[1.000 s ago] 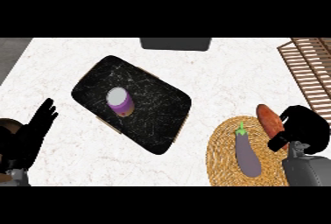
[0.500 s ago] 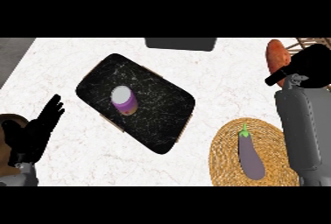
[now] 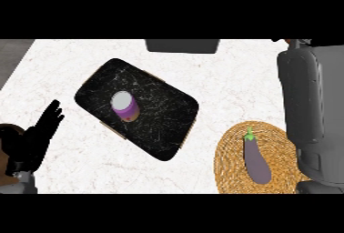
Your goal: Pick the sweet potato from the placemat and place it in the tiered shelf
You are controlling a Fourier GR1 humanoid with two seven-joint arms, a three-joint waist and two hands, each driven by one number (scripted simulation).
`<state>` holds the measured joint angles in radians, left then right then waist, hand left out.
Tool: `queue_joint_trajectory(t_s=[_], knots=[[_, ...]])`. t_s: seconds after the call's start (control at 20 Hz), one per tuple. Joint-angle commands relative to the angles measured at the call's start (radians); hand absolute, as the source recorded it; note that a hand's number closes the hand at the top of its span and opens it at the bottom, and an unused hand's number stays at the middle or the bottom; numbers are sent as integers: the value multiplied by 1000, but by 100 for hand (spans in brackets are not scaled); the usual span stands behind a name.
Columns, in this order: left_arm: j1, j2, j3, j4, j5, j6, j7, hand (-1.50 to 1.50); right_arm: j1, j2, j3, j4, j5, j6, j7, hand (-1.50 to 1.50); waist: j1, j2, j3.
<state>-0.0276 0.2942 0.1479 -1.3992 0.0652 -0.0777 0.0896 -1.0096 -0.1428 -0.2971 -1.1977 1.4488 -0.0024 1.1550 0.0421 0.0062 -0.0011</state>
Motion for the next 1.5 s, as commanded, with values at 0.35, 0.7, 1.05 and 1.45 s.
queue_joint_trajectory(t_s=[0.35,0.7,1.05,1.45], knots=[[31,-8,15,-18,-3,9,-3,0,-286,-70,-67,117,193,-20,150,150,-18,-3,0],[-10,7,26,-17,-6,15,29,0,-343,-136,-101,211,305,118,130,150,-31,-4,0],[27,-7,17,26,-20,-8,-41,0,-444,-213,-180,355,339,117,102,150,-19,2,-1],[2,-15,24,-14,-16,17,26,0,-392,-339,-233,456,370,93,20,150,-26,1,1]])
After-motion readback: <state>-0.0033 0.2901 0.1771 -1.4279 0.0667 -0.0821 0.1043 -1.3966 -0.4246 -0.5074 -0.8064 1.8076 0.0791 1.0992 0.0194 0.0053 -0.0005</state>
